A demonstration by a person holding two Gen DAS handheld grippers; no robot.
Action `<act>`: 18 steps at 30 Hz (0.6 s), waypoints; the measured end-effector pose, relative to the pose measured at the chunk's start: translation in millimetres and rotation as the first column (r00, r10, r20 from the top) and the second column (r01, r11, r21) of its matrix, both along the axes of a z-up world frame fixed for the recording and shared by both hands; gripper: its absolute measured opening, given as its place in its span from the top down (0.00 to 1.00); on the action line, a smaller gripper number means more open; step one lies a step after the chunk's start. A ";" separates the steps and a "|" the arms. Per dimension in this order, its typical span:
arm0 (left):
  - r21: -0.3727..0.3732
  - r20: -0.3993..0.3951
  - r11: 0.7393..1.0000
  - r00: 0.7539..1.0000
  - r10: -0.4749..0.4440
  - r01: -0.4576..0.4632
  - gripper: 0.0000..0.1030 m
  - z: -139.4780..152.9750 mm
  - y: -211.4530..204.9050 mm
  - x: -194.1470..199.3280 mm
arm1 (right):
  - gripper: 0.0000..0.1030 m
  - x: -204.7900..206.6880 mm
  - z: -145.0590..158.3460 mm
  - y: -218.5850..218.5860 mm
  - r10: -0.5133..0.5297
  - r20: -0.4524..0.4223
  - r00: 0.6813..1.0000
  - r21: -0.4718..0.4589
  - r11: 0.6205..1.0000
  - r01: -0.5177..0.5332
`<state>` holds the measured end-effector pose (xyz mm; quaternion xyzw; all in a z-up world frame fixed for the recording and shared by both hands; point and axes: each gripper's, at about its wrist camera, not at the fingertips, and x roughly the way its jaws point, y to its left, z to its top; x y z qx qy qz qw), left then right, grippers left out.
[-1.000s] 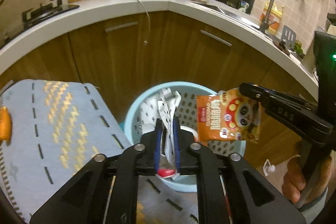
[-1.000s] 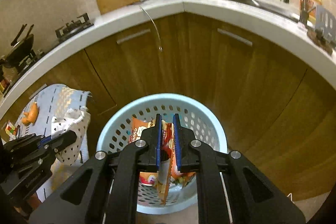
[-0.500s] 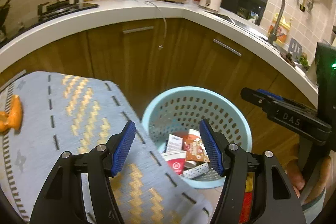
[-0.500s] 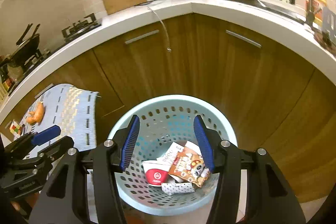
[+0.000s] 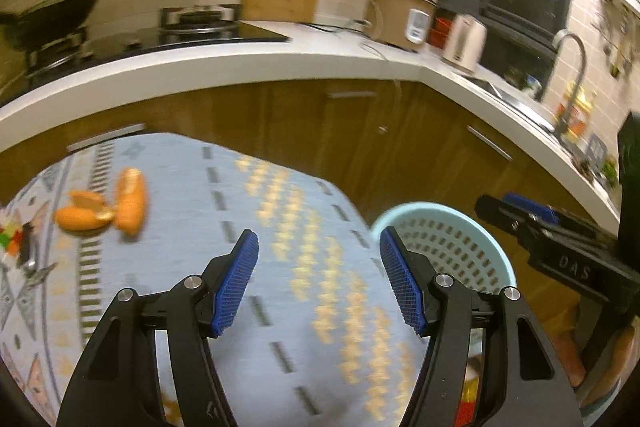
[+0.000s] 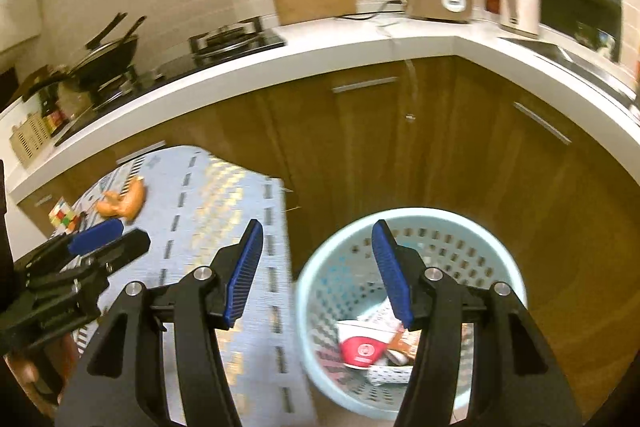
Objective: Collect trash
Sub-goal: 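Grasp the split bread roll with the right tool while the left tool grasps the long bread roll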
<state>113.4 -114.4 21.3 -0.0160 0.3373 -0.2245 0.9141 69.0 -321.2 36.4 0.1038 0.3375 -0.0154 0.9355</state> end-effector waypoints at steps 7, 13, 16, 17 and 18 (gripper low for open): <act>0.071 0.043 0.965 0.967 0.251 -0.253 0.40 3.4 63.2 10.9 | 0.48 29.7 -13.7 49.9 0.111 -0.054 0.992 0.086 0.991 -0.106; 0.097 0.019 0.890 0.895 0.446 -0.445 0.40 -2.0 121.7 33.2 | 0.48 62.7 -32.8 92.8 0.143 -0.105 0.984 0.110 0.985 -0.131; 0.110 0.004 0.862 0.868 0.497 -0.494 0.26 -6.5 139.9 48.1 | 0.48 73.7 -39.8 112.8 0.151 -0.111 0.982 0.100 0.985 -0.140; 0.106 -0.009 0.861 0.866 0.501 -0.497 0.22 -8.4 144.6 54.9 | 0.48 79.0 -43.3 120.7 0.160 -0.115 0.980 0.104 0.983 -0.148; 0.102 -0.026 0.862 0.865 0.501 -0.497 0.21 -10.4 148.6 60.3 | 0.49 81.9 -45.1 124.5 0.166 -0.117 0.979 0.107 0.982 -0.154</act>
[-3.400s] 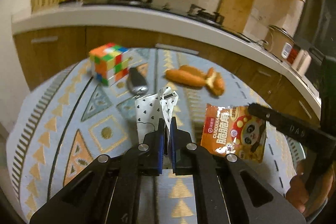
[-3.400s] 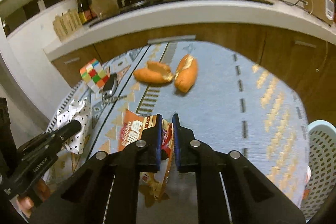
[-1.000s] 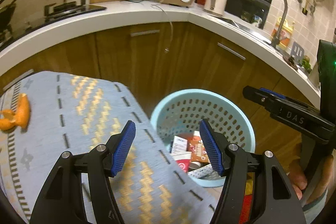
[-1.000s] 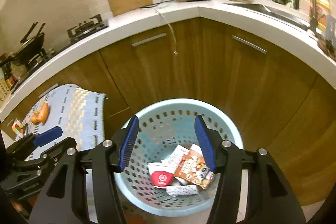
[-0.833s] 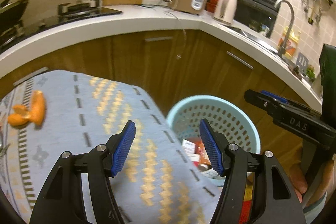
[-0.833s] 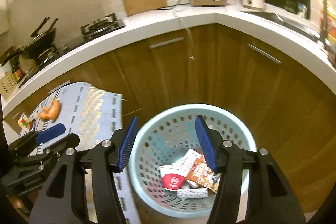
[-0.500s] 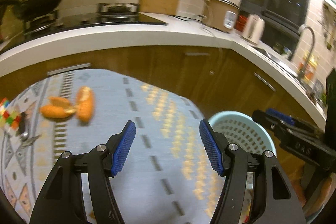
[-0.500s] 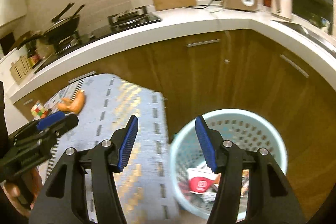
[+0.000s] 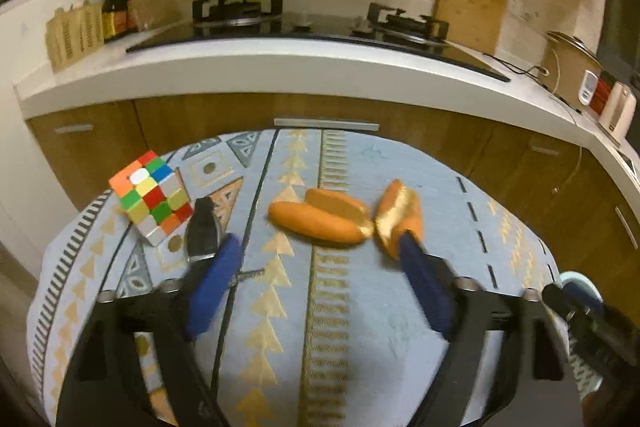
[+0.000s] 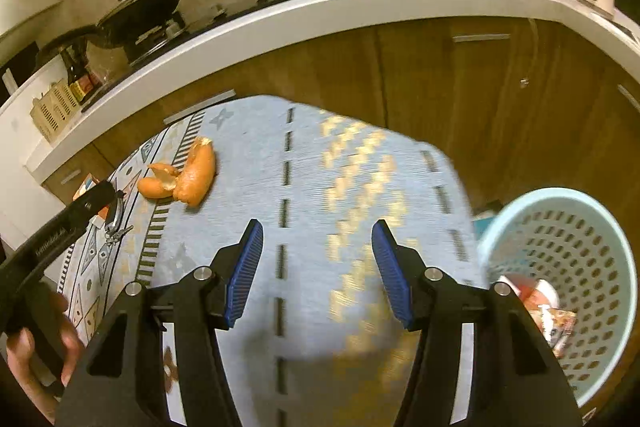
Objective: Collect trash
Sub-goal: 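Grasp the split bread roll with the right tool while the left tool grasps the long bread roll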
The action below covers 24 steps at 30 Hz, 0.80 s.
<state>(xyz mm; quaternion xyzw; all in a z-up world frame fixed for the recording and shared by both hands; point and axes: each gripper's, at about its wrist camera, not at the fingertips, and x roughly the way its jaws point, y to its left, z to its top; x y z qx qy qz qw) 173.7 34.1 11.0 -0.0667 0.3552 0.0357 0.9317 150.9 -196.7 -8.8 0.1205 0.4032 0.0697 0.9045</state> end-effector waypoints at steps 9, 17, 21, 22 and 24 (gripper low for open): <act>-0.268 -0.139 0.961 0.990 0.037 -0.073 0.21 -38.4 28.4 60.7 | 0.48 11.6 -14.5 30.3 0.058 0.011 0.998 -0.075 0.996 -0.057; -0.258 -0.164 0.960 0.984 0.065 -0.106 0.26 -55.0 18.7 84.2 | 0.48 13.1 -9.4 44.4 0.126 -0.003 0.992 -0.109 0.986 -0.126; -0.174 -0.157 0.981 0.986 0.056 -0.083 0.51 -54.6 12.3 95.6 | 0.48 20.8 -3.4 47.5 0.154 -0.012 0.988 -0.092 0.984 -0.154; -0.173 -0.149 0.983 0.988 0.037 -0.063 0.60 -53.6 13.3 94.7 | 0.48 23.6 -1.4 47.9 0.160 -0.013 0.987 -0.083 0.984 -0.160; -0.170 -0.133 0.985 0.991 0.000 -0.022 0.67 -50.0 16.8 90.1 | 0.48 28.6 1.3 51.2 0.170 -0.015 0.985 -0.071 0.983 -0.171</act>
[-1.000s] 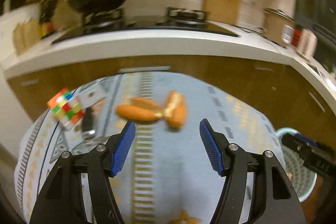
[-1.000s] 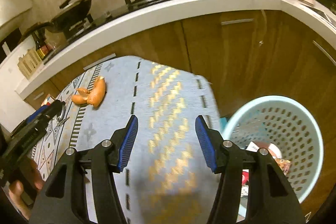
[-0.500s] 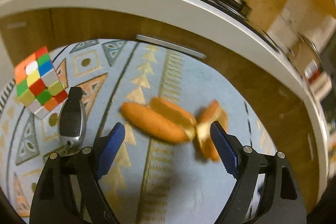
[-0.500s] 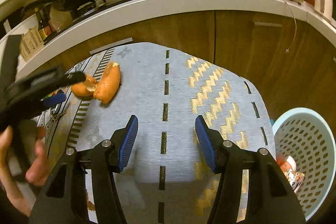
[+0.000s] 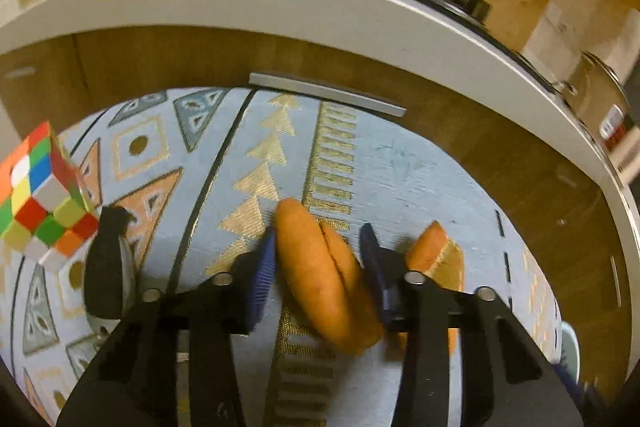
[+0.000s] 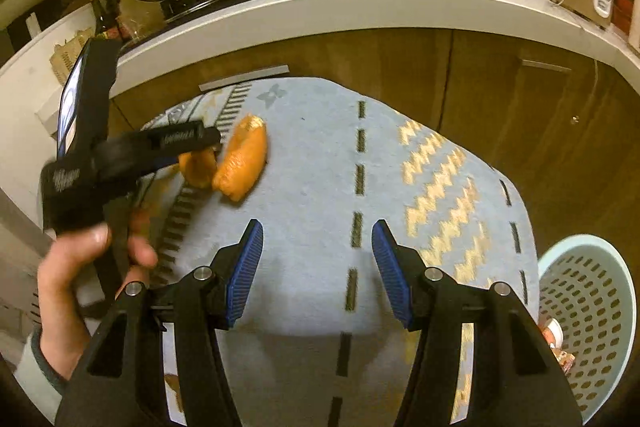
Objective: Collect trash
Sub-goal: 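Grasp the split bread roll with the right tool while the left tool grasps the long bread roll, then carry both bread rolls over the blue basket and open both tools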
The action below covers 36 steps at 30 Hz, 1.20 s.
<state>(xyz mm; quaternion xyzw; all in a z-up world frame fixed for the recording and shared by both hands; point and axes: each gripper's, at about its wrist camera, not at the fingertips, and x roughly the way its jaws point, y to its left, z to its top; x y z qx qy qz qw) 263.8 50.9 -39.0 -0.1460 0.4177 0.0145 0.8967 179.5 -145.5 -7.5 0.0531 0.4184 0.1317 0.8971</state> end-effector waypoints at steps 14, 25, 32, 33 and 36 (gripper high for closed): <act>0.003 0.051 0.994 0.992 -0.113 0.113 0.72 -2.4 37.0 -71.3 | 0.49 64.2 -14.9 73.1 0.088 -0.048 0.995 -0.019 0.996 -0.089; 0.065 0.134 0.986 0.978 -0.162 0.155 0.72 0.4 27.8 -84.9 | 0.75 65.3 -22.9 104.4 0.093 -0.003 0.996 -0.172 0.981 -0.092; 0.051 0.150 0.986 0.975 -0.163 0.157 0.72 1.1 30.5 -88.6 | 0.77 47.1 -9.2 98.6 0.090 0.103 0.991 -0.145 0.987 -0.075; 0.046 0.152 0.986 0.975 -0.165 0.160 0.72 1.1 30.8 -88.4 | 0.77 46.2 -8.2 95.9 0.084 0.108 0.991 -0.136 0.988 -0.068; 0.034 0.162 0.988 0.974 -0.156 0.153 0.74 1.8 32.9 -90.2 | 0.77 40.1 -3.2 88.0 0.057 0.136 0.989 -0.115 0.993 -0.041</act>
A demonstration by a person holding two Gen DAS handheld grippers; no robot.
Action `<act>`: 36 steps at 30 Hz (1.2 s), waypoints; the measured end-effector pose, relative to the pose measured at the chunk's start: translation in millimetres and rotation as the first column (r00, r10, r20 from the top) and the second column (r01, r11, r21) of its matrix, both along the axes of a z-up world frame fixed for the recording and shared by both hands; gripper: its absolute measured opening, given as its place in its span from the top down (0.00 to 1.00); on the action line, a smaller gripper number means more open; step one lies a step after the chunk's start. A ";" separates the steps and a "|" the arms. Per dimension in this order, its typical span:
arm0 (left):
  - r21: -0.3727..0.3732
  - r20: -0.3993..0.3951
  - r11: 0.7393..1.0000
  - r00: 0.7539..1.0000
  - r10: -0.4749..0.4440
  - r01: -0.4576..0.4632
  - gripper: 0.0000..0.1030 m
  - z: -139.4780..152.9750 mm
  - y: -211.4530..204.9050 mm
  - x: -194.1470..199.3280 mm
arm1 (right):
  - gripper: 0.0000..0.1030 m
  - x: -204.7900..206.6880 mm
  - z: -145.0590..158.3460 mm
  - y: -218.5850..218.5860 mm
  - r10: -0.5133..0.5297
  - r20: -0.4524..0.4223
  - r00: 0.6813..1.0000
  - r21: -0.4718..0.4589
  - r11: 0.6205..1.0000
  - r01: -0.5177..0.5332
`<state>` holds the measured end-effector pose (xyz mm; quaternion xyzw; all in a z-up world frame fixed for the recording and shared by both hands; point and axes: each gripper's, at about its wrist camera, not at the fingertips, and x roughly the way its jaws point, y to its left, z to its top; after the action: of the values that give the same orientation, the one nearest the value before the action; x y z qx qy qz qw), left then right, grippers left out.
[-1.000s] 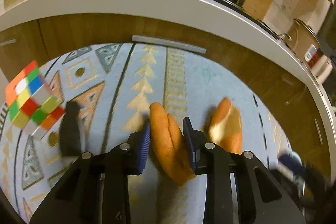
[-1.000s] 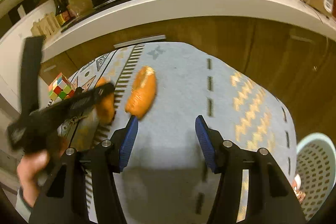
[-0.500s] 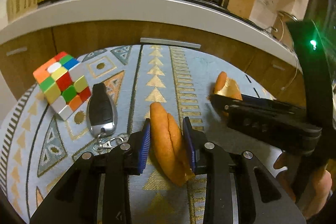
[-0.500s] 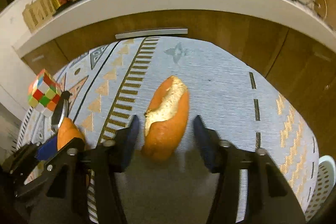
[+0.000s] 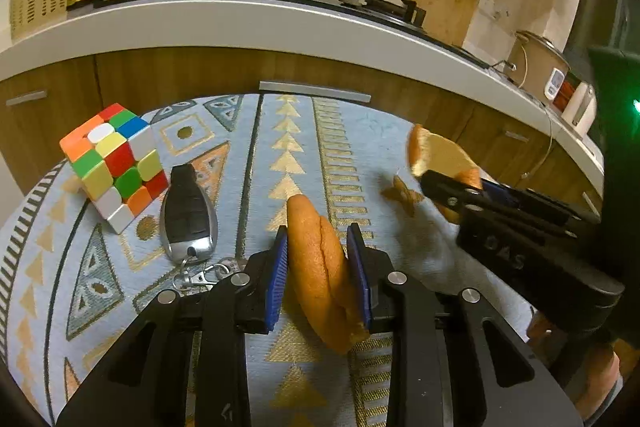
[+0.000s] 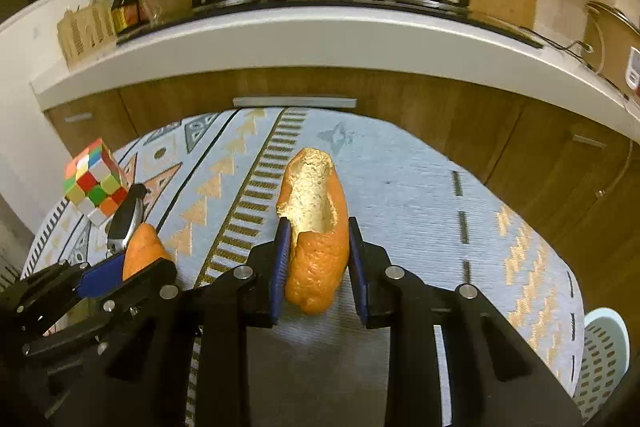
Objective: Collect trash
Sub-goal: 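Carry both bread rolls over the blue basket and open both tools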
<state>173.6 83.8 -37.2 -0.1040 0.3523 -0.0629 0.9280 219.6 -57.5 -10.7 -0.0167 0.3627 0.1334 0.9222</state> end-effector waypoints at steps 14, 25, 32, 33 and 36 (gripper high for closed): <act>-0.004 0.053 0.997 0.996 -0.072 0.072 0.76 34.4 -52.3 -36.3 | 0.77 -71.8 24.6 -94.8 -0.119 0.023 0.993 0.048 0.992 0.117; 0.035 0.119 0.965 0.957 -0.263 0.261 0.76 67.4 -158.7 -66.8 | 0.77 -141.5 38.6 -192.1 -0.261 0.061 0.964 0.048 0.965 0.258; 0.070 0.106 0.928 0.923 -0.371 0.365 0.76 69.3 -221.3 -76.0 | 0.77 -164.3 34.3 -255.0 -0.371 0.035 0.928 0.079 0.927 0.367; 0.068 0.101 0.924 0.919 -0.382 0.377 0.76 68.2 -227.8 -76.0 | 0.77 -166.9 32.5 -266.0 -0.389 0.026 0.921 0.083 0.919 0.386; 0.063 0.078 0.905 0.902 -0.424 0.420 0.76 63.8 -253.8 -76.0 | 0.76 -171.6 27.5 -286.8 -0.420 0.004 0.907 0.093 0.904 0.418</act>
<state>97.6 -170.0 26.5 -0.0016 0.3255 -0.2591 0.9093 48.0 -344.3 16.8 0.1013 0.3403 -0.0520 0.9334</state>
